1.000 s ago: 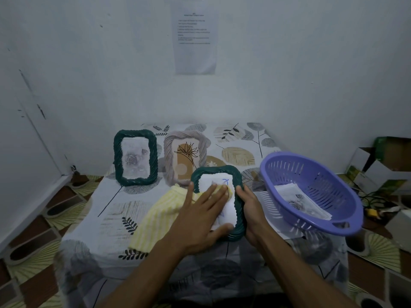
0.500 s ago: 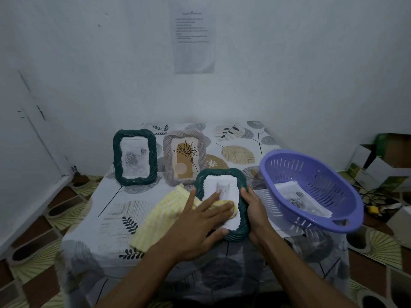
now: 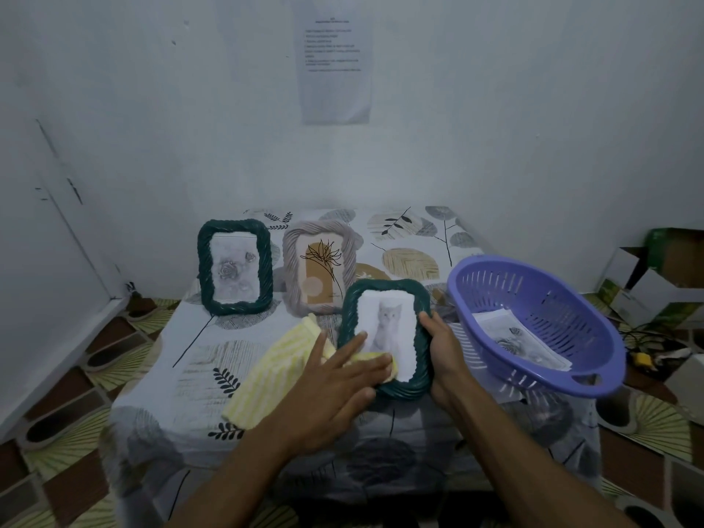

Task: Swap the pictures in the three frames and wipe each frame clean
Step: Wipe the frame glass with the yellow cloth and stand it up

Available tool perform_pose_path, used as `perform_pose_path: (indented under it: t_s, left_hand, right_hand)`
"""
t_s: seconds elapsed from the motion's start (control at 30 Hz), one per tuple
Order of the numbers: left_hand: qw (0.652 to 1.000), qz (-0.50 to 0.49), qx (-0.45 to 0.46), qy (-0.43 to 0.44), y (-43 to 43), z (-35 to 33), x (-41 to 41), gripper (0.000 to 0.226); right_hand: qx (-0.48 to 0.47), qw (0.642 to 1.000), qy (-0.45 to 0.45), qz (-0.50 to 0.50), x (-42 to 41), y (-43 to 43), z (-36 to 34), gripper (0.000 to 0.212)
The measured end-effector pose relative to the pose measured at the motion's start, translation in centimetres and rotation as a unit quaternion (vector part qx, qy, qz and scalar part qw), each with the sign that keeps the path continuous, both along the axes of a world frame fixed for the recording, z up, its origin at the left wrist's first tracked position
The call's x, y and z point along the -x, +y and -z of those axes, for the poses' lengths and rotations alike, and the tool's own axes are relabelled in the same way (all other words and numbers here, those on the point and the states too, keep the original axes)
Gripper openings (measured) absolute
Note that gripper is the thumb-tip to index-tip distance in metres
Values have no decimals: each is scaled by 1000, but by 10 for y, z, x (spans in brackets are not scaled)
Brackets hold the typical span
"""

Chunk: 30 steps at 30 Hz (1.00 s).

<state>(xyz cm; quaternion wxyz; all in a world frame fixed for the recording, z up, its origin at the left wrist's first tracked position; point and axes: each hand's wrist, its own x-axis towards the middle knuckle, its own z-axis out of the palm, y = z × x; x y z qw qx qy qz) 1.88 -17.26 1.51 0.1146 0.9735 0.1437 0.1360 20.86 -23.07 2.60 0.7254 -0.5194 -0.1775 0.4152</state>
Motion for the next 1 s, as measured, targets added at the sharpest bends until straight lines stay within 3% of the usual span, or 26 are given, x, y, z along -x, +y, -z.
perform_pose_path:
  t_s: [0.13,0.23,0.3,0.43,0.63,0.8,1.0]
  left_hand:
    - [995,-77,-60,-1,-2,12,9,61]
    - [987,-153,-52,-17,7,4,4,71]
    - [987,-153,-48,-12,7,1,1,72]
    - [996,-53,-69,23,-11,2,-5,65]
    - [982,-182,-56,-8,6,1,0,71]
    - [994,-67,-84,17,-10,0,-5,68]
    - [980,-184,-70,14,24,-5,-4,76]
  right_hand:
    - [-4,1000,-9,-8,6,6,-2,24]
    - [-4,1000,-9,-7,11,11,0,27]
    - [-3,1000,-10,-7,12,12,-2,27]
    - [5,1000,-18,-4,11,12,-4,25]
    - [-2,1000,-15,8,10,14,-5,27]
    - [1,1000,-12,-1,9,16,-3,26]
    - [-12,999,-26,-15,13,13,-1,26]
